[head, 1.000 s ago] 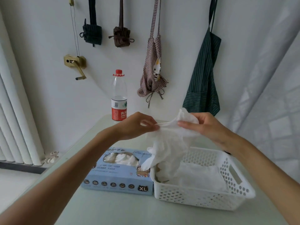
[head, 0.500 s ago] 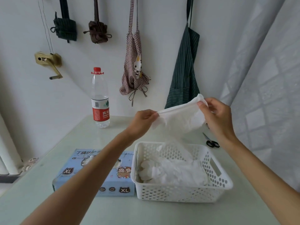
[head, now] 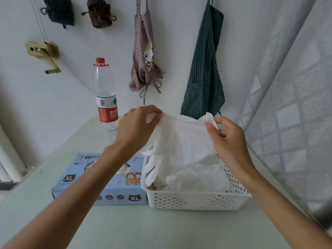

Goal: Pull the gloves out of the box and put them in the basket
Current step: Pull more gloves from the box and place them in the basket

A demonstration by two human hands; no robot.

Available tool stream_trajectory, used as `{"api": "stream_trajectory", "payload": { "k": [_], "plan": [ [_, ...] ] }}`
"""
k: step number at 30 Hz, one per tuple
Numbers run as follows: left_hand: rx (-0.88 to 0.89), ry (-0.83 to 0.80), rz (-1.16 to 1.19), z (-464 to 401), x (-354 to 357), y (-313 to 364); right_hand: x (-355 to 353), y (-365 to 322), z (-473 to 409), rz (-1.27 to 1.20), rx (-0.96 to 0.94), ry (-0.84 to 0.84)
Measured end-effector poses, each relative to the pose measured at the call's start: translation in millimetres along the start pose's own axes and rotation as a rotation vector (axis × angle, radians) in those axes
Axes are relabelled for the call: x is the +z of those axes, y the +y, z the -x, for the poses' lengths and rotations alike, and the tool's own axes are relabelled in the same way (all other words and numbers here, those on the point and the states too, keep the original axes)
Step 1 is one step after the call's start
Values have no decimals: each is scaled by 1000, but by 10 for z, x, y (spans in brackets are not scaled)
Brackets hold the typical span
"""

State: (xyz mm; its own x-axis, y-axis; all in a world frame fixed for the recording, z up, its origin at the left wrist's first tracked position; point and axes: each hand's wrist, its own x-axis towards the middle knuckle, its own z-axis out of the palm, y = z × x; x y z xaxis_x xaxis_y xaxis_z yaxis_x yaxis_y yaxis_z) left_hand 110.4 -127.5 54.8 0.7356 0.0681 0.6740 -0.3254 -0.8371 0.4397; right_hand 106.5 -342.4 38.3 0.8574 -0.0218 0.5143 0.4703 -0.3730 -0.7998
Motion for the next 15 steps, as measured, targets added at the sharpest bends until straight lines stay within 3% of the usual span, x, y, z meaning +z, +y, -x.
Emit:
{"api": "stream_trajectory", "payload": {
  "k": [3,5,8,15],
  "plan": [
    [99,-317,-212,39,411,-102,-30,366,10,193,345,-196],
    [200,-443,-360,110,667,-134,-56,582,30,376,418,-283],
    [282,-482,-422,155,939,-133,-84,745,28,682,341,-316],
    [269,-570,-393,159,1181,-59,-1,787,-40,1193,120,-414]
  ]
}}
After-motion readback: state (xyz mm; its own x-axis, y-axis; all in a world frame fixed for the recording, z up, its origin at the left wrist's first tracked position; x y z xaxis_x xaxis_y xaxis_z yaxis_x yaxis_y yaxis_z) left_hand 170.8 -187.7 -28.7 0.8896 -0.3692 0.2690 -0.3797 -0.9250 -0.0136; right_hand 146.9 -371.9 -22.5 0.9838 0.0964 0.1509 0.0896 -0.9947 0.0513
